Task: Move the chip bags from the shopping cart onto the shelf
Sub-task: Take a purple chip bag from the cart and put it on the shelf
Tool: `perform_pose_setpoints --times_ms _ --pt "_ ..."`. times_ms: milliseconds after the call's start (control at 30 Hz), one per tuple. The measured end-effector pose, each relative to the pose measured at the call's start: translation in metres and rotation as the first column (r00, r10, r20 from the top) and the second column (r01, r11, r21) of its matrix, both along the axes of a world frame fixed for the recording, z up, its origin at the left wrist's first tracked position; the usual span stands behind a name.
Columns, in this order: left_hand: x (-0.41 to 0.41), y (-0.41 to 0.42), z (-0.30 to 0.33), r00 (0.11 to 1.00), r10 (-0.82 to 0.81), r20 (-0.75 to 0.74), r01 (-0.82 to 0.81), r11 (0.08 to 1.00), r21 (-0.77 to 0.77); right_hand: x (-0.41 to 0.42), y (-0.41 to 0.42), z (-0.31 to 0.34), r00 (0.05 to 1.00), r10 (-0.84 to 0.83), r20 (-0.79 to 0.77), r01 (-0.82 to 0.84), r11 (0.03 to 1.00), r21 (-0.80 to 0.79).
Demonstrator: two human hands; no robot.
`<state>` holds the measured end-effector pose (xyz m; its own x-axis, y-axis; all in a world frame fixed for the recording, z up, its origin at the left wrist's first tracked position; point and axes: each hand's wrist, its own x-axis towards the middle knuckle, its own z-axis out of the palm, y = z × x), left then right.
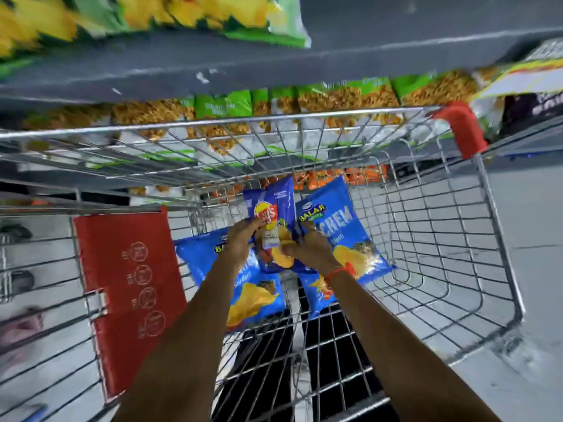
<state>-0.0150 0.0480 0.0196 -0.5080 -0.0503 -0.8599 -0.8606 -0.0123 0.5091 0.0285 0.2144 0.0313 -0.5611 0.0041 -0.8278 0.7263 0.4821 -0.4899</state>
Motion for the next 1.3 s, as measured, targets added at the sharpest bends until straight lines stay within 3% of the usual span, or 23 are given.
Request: perform_pose_setpoints --times_ms 67,200,467,667,833,967,1300 --pt "-0.004 0.008 0.01 0.999 -0.049 -0.004 0.049 0.999 0.01 -0.016 -0.011 0.0 0.999 0.032 0.015 -0.033 0.998 0.047" --pt "-0.006 0.001 0.017 1.0 0.004 -0.019 -0.004 1.0 -0.009 -0.013 -0.013 0.009 0.997 0.057 -0.052 -0.051 0.994 0.099" --pt "0.014 -0.002 0.086 0.966 0.16 -0.205 -0.133 0.982 0.138 -0.016 0.004 0.083 0.99 -0.112 -0.09 0.097 0.983 -0.156" --pt "0.009 -0.02 0.183 0.885 -0.059 -0.462 0.125 0.986 0.114 -0.022 0.008 0.163 0.933 -0.223 -0.283 0.141 0.949 -0.283" --pt "-0.011 -0.042 0.284 0.734 -0.103 -0.672 0.183 0.982 0.048 -0.04 -0.01 0.256 0.85 -0.266 -0.455 0.079 0.918 -0.388" --pt "-0.014 -0.063 0.373 0.555 -0.061 -0.829 0.153 0.988 0.029 -0.051 -0.028 0.339 0.741 -0.258 -0.62 -0.014 0.917 -0.399" --pt "-0.034 -0.1 0.551 0.164 -0.02 -0.986 0.088 0.996 -0.006 -0.081 -0.067 0.514 0.453 -0.306 -0.837 -0.188 0.885 -0.425"
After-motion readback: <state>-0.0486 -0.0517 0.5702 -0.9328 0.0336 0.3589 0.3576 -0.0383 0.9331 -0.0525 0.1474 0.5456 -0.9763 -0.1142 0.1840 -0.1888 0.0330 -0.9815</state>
